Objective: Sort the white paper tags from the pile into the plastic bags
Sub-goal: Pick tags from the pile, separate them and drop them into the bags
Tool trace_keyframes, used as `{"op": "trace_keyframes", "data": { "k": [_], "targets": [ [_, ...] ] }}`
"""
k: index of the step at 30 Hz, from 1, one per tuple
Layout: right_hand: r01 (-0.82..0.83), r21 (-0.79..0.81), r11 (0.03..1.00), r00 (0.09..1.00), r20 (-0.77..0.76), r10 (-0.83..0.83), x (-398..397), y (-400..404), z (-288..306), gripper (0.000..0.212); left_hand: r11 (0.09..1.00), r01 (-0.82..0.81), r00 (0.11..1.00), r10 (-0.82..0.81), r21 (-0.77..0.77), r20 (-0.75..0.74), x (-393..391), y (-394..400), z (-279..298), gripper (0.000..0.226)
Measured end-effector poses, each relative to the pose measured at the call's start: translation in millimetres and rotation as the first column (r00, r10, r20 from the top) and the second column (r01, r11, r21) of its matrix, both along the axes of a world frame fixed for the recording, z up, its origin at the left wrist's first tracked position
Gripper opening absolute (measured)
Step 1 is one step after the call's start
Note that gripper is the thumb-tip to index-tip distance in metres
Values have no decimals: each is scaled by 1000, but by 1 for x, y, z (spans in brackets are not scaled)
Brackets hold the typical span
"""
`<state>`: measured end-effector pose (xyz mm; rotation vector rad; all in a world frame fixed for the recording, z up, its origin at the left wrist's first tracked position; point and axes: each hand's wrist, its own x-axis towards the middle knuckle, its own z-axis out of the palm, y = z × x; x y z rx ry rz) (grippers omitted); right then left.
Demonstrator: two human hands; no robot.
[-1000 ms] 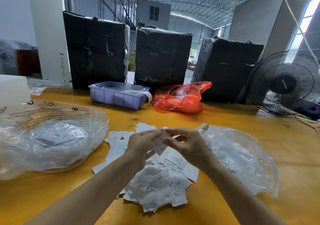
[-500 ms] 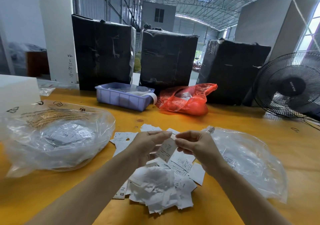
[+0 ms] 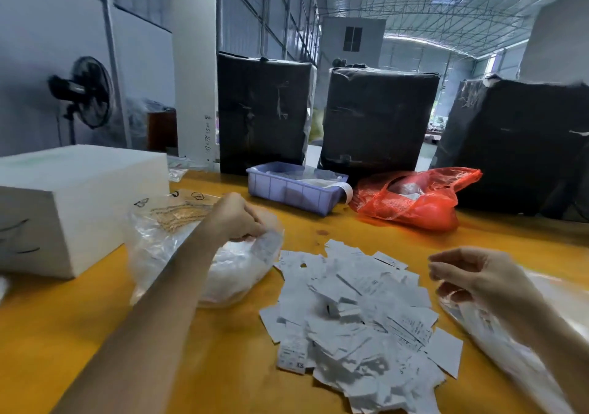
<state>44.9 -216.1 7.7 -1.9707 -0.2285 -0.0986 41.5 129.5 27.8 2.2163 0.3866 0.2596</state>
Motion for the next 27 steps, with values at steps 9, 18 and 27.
{"op": "trace_keyframes", "data": {
  "k": [9, 18, 27],
  "targets": [
    [237, -735, 636, 942, 14, -335, 82, -129, -32, 15, 833, -399, 910, 410, 382, 57, -9, 55, -23, 11],
    [252, -794, 553, 942, 70, -329, 42, -100, -30, 19, 858, -265, 958, 180, 441, 226, 4, -12, -2, 43],
    [320, -489, 812, 941, 67, -331, 38, -103, -16, 27, 876, 231, 892, -365, 424, 267, 3, -111, -37, 32]
  ]
}}
